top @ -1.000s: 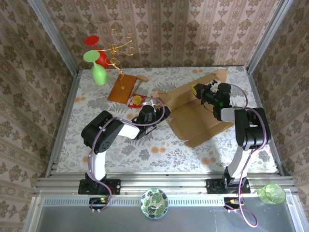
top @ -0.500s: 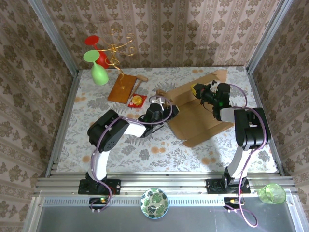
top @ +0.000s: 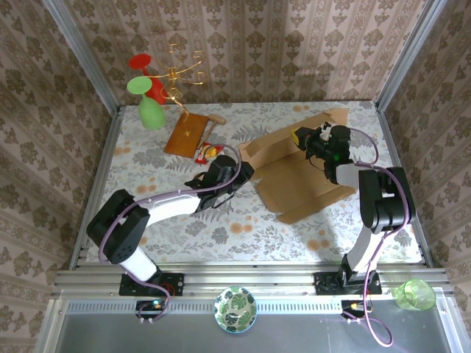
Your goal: Fold the paper box
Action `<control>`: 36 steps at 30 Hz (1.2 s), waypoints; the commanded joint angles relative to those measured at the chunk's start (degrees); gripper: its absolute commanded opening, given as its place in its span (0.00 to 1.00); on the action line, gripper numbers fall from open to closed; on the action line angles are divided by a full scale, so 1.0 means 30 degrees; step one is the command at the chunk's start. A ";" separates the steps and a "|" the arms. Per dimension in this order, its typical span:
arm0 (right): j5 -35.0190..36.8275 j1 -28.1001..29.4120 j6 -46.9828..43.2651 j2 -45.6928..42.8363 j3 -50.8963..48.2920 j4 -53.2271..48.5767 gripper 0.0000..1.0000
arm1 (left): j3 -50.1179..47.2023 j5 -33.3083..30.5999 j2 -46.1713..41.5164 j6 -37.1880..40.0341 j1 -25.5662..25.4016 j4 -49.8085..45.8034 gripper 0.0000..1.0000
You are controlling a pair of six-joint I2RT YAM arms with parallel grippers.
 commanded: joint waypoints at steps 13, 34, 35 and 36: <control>0.0858 0.0041 -0.0573 -0.0033 0.0064 -0.2150 0.00 | 0.5153 0.0442 0.5008 -0.0012 -0.1949 0.0021 0.41; 0.0683 -0.0086 -0.0597 -0.0299 -0.0170 -0.2322 0.00 | 0.3628 -0.4973 0.5093 0.2429 -0.0524 -0.3112 0.45; 0.0724 -0.0085 -0.0603 -0.0299 -0.0211 -0.2321 0.00 | 0.3486 -0.4974 0.5060 0.2468 -0.0395 -0.3017 0.45; 0.0726 -0.0082 -0.0577 -0.0346 -0.0202 -0.2313 0.00 | 0.3358 -0.4888 0.5066 0.2457 -0.0229 -0.2751 0.46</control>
